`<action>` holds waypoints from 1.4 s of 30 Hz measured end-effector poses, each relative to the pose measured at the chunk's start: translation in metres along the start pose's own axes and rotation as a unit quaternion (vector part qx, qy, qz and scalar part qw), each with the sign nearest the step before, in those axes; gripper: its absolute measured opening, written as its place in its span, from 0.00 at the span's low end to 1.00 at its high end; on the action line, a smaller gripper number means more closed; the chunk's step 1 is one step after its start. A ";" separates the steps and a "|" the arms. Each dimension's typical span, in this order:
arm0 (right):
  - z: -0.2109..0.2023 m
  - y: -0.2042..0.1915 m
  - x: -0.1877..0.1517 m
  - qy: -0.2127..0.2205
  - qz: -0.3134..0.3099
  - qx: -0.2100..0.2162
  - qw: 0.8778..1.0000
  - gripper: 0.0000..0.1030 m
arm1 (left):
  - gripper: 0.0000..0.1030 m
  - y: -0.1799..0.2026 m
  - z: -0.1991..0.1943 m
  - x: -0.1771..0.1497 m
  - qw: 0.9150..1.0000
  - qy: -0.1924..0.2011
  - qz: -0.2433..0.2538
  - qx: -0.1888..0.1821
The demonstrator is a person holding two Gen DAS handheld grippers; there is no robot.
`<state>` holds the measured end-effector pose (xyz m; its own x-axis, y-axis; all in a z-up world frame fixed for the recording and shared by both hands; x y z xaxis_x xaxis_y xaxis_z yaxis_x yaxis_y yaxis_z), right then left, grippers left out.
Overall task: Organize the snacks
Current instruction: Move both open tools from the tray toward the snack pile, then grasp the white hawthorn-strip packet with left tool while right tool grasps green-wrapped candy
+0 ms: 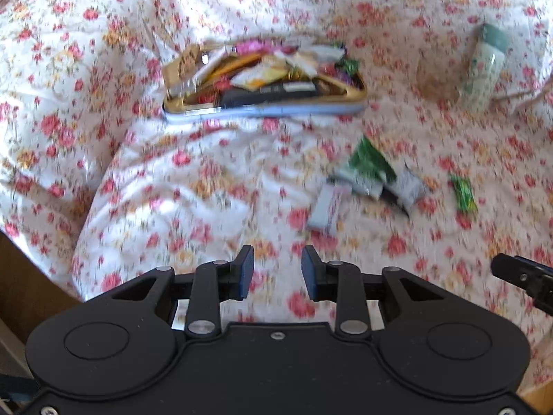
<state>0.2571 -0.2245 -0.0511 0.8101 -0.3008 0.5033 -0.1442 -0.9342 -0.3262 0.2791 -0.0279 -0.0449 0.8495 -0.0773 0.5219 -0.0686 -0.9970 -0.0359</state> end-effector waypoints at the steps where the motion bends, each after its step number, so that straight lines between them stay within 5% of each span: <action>1: 0.001 0.002 0.004 0.005 0.001 -0.001 1.000 0.35 | 0.39 0.000 0.001 0.004 1.000 0.006 -0.002 -0.001; 15: 0.025 0.040 0.029 0.049 0.034 -0.033 0.998 0.35 | 0.39 0.019 0.025 0.024 0.997 0.070 0.033 -0.028; 33: 0.073 0.049 0.032 0.065 0.060 -0.025 0.996 0.35 | 0.39 0.022 0.077 0.014 0.995 0.066 0.024 -0.070; 42: 0.084 0.048 0.026 0.101 0.013 -0.041 0.994 0.35 | 0.39 0.034 0.080 -0.002 0.986 0.103 0.086 -0.096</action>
<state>0.3190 -0.2610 -0.1212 0.6755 -0.3505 0.6487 -0.2171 -0.9354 -0.2793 0.3168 -0.0625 -0.1152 0.6941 -0.2221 0.6847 -0.3171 -0.9483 0.0138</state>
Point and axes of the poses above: each gripper's, at about its wrist camera, not at the fingertips, and z roughly the way its jaws point, y to its right, x to its top, the point moved 5 cm from there along z, roughly the way its jaws point, and after that the axes turned 3 degrees about z, right-handed, at the moved point
